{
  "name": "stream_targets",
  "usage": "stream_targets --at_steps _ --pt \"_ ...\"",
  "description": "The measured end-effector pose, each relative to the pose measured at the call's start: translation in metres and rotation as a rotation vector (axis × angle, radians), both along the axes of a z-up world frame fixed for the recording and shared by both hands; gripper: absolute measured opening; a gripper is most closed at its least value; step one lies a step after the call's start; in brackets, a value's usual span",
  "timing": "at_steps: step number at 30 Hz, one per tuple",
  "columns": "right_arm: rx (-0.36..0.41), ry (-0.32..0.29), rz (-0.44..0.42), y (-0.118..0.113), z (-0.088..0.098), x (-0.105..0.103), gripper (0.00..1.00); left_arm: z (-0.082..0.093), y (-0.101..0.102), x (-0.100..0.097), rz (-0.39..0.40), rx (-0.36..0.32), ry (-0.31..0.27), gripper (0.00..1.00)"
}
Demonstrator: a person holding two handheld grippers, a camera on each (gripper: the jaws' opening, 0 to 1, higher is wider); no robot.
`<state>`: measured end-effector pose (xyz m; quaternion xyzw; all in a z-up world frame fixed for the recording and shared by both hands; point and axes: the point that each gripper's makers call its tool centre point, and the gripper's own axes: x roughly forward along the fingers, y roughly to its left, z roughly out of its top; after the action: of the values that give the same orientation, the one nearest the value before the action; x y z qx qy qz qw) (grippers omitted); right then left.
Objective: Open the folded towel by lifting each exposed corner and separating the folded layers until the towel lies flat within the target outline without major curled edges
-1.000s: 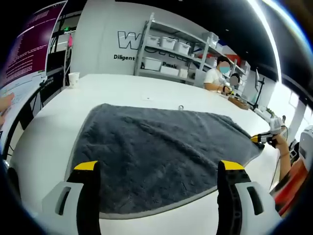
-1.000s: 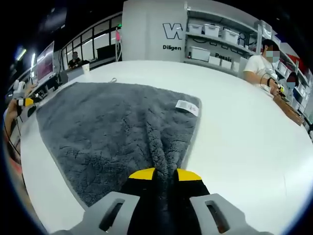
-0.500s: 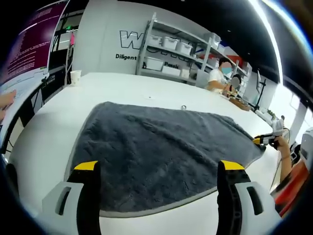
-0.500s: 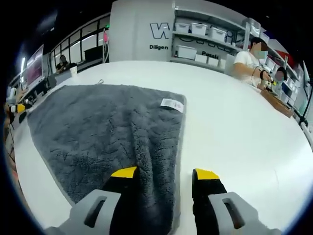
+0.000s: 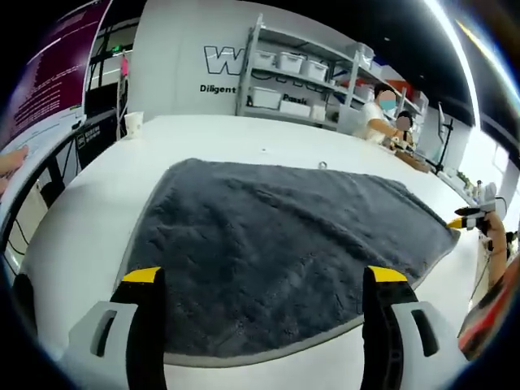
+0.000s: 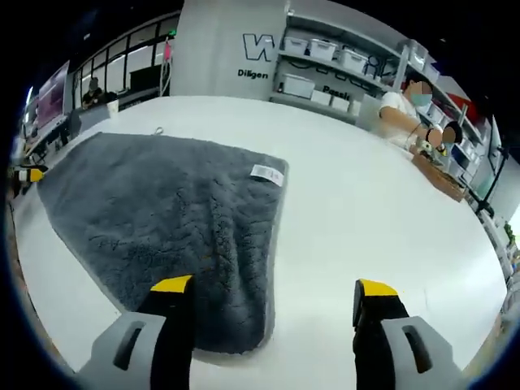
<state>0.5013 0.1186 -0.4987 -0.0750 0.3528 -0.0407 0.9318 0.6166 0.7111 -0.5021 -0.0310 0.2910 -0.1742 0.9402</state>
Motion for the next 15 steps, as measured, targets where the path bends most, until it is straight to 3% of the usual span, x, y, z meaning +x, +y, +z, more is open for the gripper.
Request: stream_targets --at_steps 5,8,9,10,13,15 --pt "0.021 -0.004 0.038 0.018 0.007 -0.009 0.98 -0.015 0.010 0.005 0.025 0.057 0.035 0.99" --pt "0.025 0.010 0.059 0.025 0.006 -0.014 0.99 -0.023 0.010 0.007 0.021 0.076 0.038 0.99" --pt "0.027 0.014 0.060 0.026 0.006 -0.014 0.99 -0.032 0.013 0.007 0.027 0.091 0.068 0.99" --pt "0.028 0.016 0.061 0.026 0.005 -0.014 0.99 -0.031 0.014 0.009 0.025 0.111 0.043 0.97" --pt "0.026 0.023 0.065 0.028 0.005 -0.014 0.99 -0.032 0.015 0.007 0.026 0.144 0.043 0.95" --pt "0.023 0.025 0.073 0.030 0.006 -0.013 0.98 -0.036 0.019 0.004 0.014 0.200 0.040 0.94"
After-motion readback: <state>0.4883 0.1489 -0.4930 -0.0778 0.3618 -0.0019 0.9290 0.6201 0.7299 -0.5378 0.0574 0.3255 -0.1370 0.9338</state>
